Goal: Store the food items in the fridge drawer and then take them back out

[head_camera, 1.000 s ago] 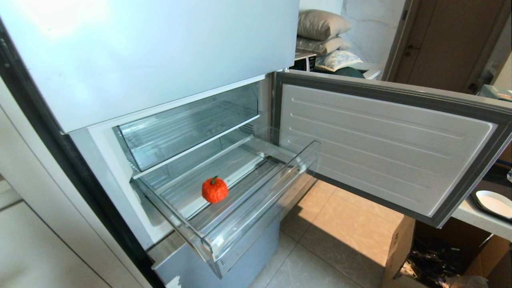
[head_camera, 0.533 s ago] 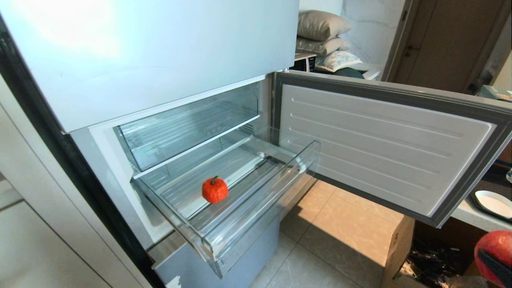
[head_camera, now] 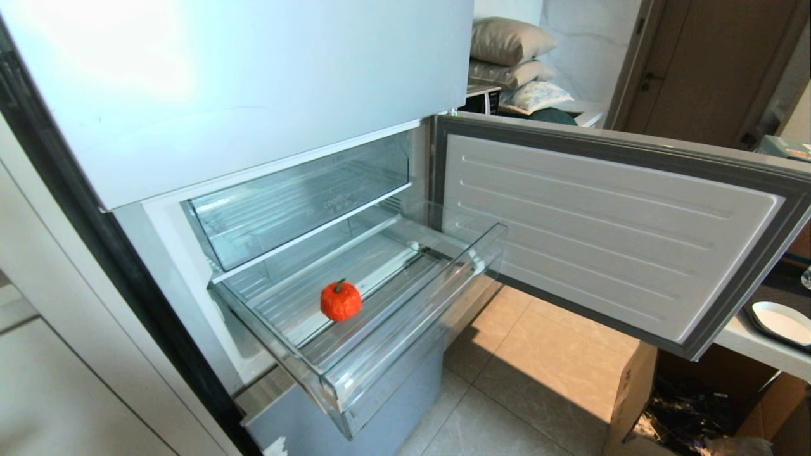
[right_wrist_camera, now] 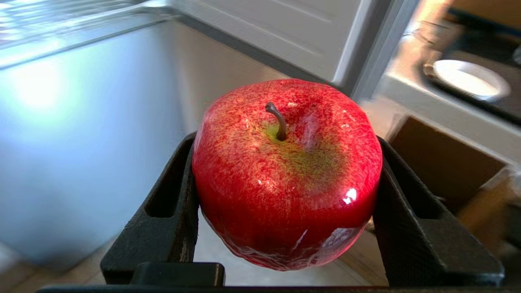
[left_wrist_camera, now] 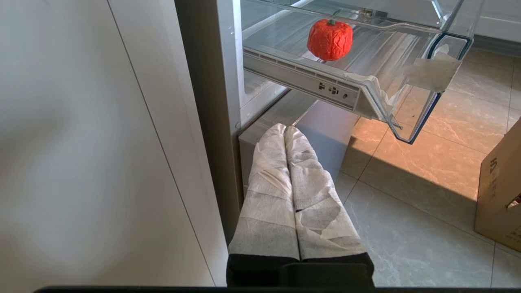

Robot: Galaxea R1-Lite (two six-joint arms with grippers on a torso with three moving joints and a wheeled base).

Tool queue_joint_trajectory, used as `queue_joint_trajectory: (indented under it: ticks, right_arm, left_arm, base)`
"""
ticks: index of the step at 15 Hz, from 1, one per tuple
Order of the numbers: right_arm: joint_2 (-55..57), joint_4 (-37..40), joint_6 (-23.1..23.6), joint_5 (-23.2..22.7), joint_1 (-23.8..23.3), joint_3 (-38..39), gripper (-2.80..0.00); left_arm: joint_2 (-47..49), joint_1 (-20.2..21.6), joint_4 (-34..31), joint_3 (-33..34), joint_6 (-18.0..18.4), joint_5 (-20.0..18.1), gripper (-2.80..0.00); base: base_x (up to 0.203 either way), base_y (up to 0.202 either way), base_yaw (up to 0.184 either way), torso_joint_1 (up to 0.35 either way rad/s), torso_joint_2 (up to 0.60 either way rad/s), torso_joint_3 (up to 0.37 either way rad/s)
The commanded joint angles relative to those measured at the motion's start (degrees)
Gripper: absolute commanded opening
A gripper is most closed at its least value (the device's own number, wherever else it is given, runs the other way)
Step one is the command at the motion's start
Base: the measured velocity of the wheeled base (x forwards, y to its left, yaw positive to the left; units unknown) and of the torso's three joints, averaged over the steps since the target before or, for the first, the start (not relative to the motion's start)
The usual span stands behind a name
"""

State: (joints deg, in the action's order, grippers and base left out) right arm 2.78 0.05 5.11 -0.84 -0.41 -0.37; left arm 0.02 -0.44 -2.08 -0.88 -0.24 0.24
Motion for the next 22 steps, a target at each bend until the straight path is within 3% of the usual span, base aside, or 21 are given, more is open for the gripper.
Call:
queue_joint_trajectory:
  ticks: [1, 8, 19, 22]
  right_arm:
    - [-2.78, 0.13, 0.05, 0.01, 0.23, 0.46, -2.80]
    - [-2.78, 0.13, -0.36, 0.23, 0.23, 0.46, -2.80]
    - [-2.69, 0.04, -1.77, 0.31, 0.23, 0.37, -2.80]
    - [4.25, -0.15, -2.38, 0.37, 0.39, 0.37, -2.80]
  left_arm:
    - [-0.02, 0.00, 0.06, 0.00, -0.02, 0.02, -2.80]
    - [-0.02, 0.00, -0.02, 0.00, -0.02, 0.02, -2.80]
    - [-0.02, 0.00, -0.02, 0.00, -0.02, 0.02, -2.80]
    - [-0.02, 0.00, -0.02, 0.00, -0.02, 0.02, -2.80]
  base:
    - [0.000, 0.000, 0.000, 0.000, 0.00, 0.000]
    - [0.000, 0.000, 0.011, 0.000, 0.00, 0.001]
    - [0.001, -0.007, 0.172, 0.004, 0.00, 0.002]
    - [0.000, -0.002, 0.100, 0.002, 0.00, 0.003]
